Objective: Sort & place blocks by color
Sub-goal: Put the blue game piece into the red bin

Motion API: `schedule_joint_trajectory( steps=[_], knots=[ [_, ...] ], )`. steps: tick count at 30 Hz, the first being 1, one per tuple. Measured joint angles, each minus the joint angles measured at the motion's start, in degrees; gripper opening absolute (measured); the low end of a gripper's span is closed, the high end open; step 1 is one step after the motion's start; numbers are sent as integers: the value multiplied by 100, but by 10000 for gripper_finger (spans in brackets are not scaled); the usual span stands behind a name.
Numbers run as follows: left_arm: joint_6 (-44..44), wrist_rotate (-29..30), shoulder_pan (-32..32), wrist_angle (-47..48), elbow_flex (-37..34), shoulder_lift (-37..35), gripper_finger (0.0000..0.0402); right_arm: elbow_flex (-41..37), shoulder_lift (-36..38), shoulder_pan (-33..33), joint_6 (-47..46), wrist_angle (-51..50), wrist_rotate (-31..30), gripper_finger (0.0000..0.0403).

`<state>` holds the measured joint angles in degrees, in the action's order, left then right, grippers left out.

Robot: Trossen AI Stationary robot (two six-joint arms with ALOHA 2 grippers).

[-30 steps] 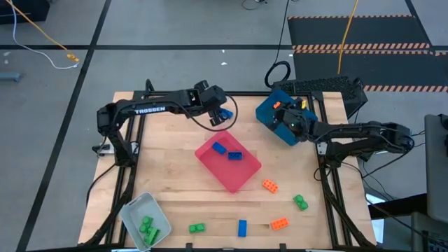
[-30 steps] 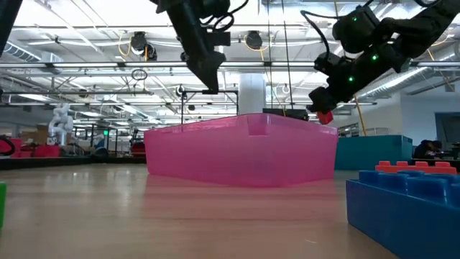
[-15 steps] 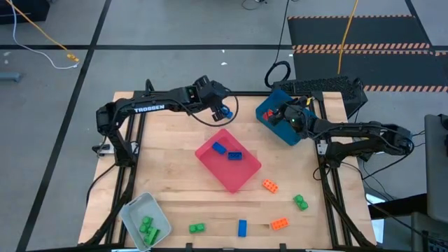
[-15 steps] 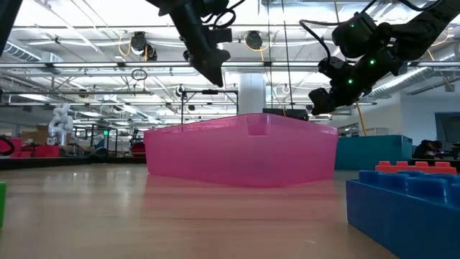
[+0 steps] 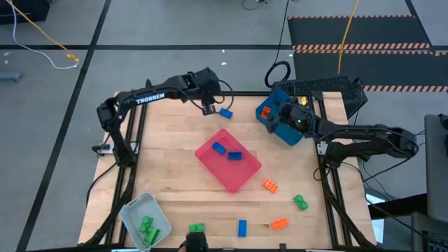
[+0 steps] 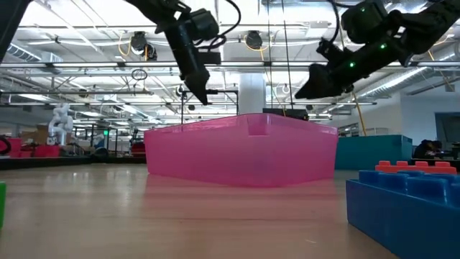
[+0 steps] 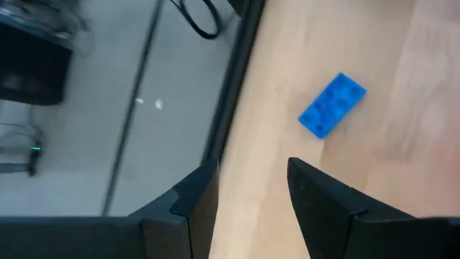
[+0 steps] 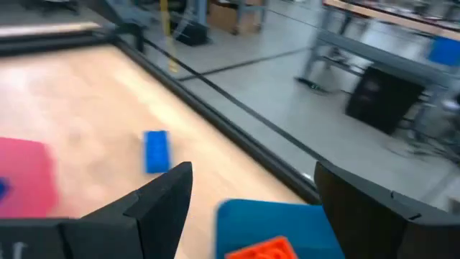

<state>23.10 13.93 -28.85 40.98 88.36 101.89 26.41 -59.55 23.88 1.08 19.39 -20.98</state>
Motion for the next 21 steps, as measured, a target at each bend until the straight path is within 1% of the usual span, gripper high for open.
schedule_joint_trajectory(
  steps=[2, 6, 10, 12, 18, 21],
  knots=[
    [-64, -181, -95, 167, 68, 4, 168, 0, 108, -70, -20, -26, 183, 286],
    [-171, -281, -169, 357, 398, 101, 168, 0, 290, -212, -21, 2, 334, 286],
    [-363, -818, -220, 569, 992, 573, 168, 0, 410, -345, 2, 29, 336, 286],
    [-219, -814, -190, 878, 1404, 927, 168, 0, 443, -407, 0, 14, 336, 286],
    [523, -583, -136, 2705, 2748, 2145, 168, 0, 476, -616, 3, -23, 336, 286],
    [572, -533, -152, 2984, 3137, 2516, 168, 0, 476, -720, 5, -39, 336, 286]
  ],
)
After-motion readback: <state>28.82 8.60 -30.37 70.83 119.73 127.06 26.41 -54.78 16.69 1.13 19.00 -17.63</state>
